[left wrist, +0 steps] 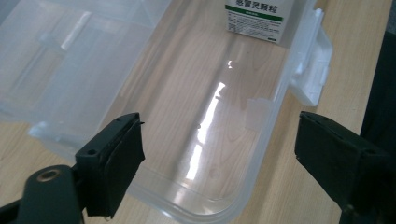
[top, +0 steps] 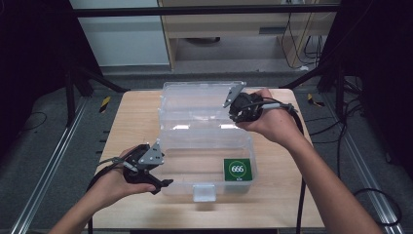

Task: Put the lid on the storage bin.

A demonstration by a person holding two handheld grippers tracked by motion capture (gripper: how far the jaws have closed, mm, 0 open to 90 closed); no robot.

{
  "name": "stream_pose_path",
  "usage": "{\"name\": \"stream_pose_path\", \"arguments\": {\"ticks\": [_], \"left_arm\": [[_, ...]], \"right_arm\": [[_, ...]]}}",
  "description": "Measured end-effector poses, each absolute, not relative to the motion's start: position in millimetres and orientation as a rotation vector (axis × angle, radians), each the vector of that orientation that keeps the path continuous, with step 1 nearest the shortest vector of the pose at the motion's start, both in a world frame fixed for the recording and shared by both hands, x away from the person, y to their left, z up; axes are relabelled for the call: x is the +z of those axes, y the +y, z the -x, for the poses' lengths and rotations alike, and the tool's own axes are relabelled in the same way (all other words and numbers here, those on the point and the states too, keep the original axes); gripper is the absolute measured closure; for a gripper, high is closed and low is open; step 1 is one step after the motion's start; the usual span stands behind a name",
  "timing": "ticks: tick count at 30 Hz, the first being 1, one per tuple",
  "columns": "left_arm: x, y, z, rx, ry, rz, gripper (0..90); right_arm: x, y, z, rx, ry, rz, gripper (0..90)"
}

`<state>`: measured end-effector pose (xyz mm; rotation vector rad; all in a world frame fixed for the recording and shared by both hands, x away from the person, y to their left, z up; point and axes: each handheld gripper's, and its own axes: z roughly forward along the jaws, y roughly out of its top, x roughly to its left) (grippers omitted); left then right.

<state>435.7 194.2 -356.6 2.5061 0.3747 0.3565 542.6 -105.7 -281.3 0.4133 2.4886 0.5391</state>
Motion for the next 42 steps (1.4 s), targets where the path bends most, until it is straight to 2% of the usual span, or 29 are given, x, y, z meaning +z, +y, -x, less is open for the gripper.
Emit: {"name": "stream_pose_path", "arguments": {"ticks": [7,10,12,16,24,31,35,39,42], "left_arm": [[-364.0,186.4,-436.5,0.330,0.337,-2.572,26.0],[-368.9,184.5,-438.7,0.296,0.330,-2.584,28.1],[-371.5,182.3,-439.0,0.277,0.300,-2.600,33.3],[-375.2,180.3,-438.9,0.274,0.290,-2.617,32.2],[-387.5,174.2,-437.8,0.232,0.278,-2.644,33.0],[-391.1,167.9,-433.8,0.215,0.241,-2.662,40.0],[-396.7,165.6,-435.4,0.222,0.243,-2.699,46.8],[-403.2,166.7,-438.7,0.180,0.248,-2.704,61.4],[-406.4,168.0,-441.0,0.186,0.272,-2.698,67.3]], "right_arm": [[-295.6,-88.9,-559.8,0.456,2.530,-0.329,61.0],[-300.6,-85.8,-566.6,0.446,2.552,-0.334,64.1],[-304.0,-84.7,-570.7,0.429,2.563,-0.317,66.3],[-308.9,-83.1,-574.8,0.410,2.589,-0.299,66.3],[-312.8,-81.4,-575.5,0.376,2.597,-0.248,71.8],[-311.8,-80.3,-574.4,0.368,2.603,-0.221,74.5],[-312.2,-79.1,-574.0,0.364,2.602,-0.218,74.8],[-312.4,-78.6,-573.8,0.361,2.598,-0.211,75.1],[-312.4,-78.6,-574.1,0.363,2.600,-0.207,75.1]]}}
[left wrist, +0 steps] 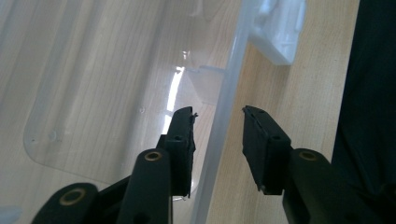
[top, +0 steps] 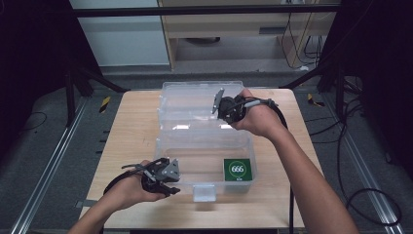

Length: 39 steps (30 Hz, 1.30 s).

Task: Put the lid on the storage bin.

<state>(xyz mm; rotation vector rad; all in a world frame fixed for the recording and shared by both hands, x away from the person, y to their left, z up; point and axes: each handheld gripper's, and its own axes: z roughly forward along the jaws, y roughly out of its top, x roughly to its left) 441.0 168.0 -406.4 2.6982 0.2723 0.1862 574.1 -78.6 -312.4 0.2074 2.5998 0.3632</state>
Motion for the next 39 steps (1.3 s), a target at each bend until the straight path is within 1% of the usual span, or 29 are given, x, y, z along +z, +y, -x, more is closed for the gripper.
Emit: {"name": "stream_pose_path", "arguments": {"ticks": [2,3,4,5,9,15,19,28,39], "left_arm": [[-406.4,169.4,-442.8,0.185,0.293,-2.688,73.4],[-406.3,169.9,-443.7,0.155,0.302,-2.683,76.2],[-406.6,170.0,-443.9,0.151,0.306,-2.677,78.8],[-406.8,170.1,-443.9,0.149,0.317,-2.672,79.1],[-406.8,169.5,-441.6,0.182,0.324,-2.669,79.1],[-407.2,169.3,-440.8,0.197,0.358,-2.659,78.6],[-407.9,169.4,-442.5,0.224,0.368,-2.656,77.9],[-409.5,165.6,-446.9,0.231,0.379,-2.638,78.0],[-412.2,167.1,-447.0,0.219,0.425,-2.595,77.4]], "right_arm": [[-312.4,-78.0,-574.0,0.362,2.600,-0.200,75.4],[-312.2,-77.5,-573.6,0.358,2.602,-0.198,75.6],[-312.4,-77.1,-573.3,0.359,2.600,-0.194,76.0],[-312.3,-76.6,-572.9,0.354,2.600,-0.190,76.3],[-311.9,-75.7,-572.5,0.355,2.604,-0.171,77.9],[-309.1,-74.2,-570.4,0.353,2.617,-0.163,80.5],[-308.9,-73.6,-570.9,0.338,2.610,-0.170,80.4],[-310.1,-75.0,-580.0,0.352,2.599,-0.199,79.1],[-306.2,-73.5,-567.2,0.408,2.578,-0.177,83.9]]}}
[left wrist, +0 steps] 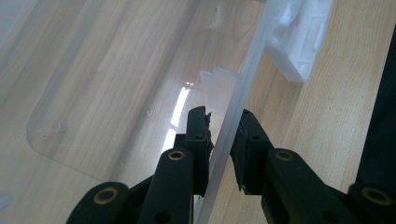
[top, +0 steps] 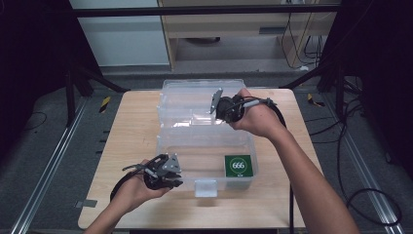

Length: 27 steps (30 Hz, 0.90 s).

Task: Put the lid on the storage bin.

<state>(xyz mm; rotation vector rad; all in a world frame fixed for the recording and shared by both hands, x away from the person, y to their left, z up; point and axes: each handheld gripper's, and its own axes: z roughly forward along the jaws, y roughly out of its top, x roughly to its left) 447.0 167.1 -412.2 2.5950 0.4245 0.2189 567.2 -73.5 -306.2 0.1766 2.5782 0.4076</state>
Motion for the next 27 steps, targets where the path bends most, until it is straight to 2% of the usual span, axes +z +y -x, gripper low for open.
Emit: {"name": "stream_pose_path", "arguments": {"ticks": [27], "left_arm": [[-412.5,165.4,-446.4,0.221,0.431,-2.600,76.9]], "right_arm": [[-300.5,-78.7,-525.5,0.487,2.541,-0.106,85.9]]}}
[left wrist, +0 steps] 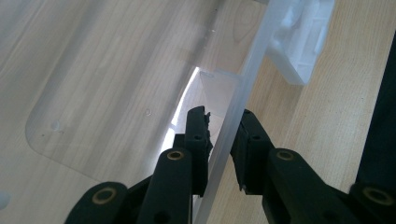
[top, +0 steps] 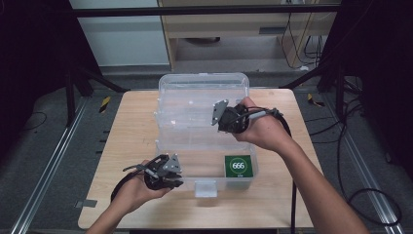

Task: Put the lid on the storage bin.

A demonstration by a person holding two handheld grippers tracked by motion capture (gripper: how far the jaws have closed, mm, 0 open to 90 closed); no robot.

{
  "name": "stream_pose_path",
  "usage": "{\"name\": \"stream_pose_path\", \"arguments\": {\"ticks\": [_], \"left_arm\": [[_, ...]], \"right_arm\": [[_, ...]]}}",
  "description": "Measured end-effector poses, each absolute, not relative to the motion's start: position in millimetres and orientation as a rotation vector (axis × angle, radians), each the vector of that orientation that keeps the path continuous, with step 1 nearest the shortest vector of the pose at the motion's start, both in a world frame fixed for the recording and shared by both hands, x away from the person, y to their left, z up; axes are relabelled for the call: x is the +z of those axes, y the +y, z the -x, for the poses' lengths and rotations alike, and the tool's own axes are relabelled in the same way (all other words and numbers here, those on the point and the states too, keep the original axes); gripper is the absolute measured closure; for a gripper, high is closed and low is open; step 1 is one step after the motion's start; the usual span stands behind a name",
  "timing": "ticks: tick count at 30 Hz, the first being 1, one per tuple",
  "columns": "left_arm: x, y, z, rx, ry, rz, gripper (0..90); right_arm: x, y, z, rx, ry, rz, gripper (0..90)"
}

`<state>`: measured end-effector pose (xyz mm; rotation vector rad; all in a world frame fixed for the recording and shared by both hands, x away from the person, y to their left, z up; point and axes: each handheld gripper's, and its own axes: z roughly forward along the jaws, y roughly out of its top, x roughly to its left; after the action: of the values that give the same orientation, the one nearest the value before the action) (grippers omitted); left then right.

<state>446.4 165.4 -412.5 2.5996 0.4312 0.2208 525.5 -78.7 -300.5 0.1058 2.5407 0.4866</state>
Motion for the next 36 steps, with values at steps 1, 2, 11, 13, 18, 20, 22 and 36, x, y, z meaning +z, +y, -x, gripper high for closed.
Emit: {"name": "stream_pose_path", "arguments": {"ticks": [1,2,11,13,18,20,22,36], "left_arm": [[-412.4,165.4,-446.5,0.221,0.434,-2.599,76.9],[-412.6,165.4,-446.3,0.220,0.433,-2.599,76.7],[-412.6,164.8,-445.9,0.226,0.434,-2.602,76.4],[-412.7,165.1,-445.8,0.230,0.427,-2.605,76.3],[-413.1,165.3,-445.5,0.230,0.429,-2.601,76.2],[-413.1,165.2,-445.5,0.230,0.430,-2.602,76.2],[-413.1,165.2,-445.5,0.231,0.429,-2.602,76.2],[-413.3,164.9,-444.9,0.238,0.429,-2.602,76.1]], "right_arm": [[-300.6,-79.2,-524.3,0.496,2.538,-0.101,85.9],[-301.0,-80.8,-522.0,0.514,2.534,-0.101,85.9],[-302.3,-82.9,-510.7,0.544,2.520,-0.088,85.7],[-302.8,-83.5,-508.6,0.542,2.515,-0.075,85.6],[-304.9,-83.9,-502.5,0.560,2.497,-0.092,85.5],[-305.1,-85.1,-500.7,0.561,2.499,-0.082,85.4],[-306.1,-85.6,-497.8,0.567,2.491,-0.082,85.3],[-309.7,-88.0,-487.2,0.586,2.485,-0.082,85.0]]}}
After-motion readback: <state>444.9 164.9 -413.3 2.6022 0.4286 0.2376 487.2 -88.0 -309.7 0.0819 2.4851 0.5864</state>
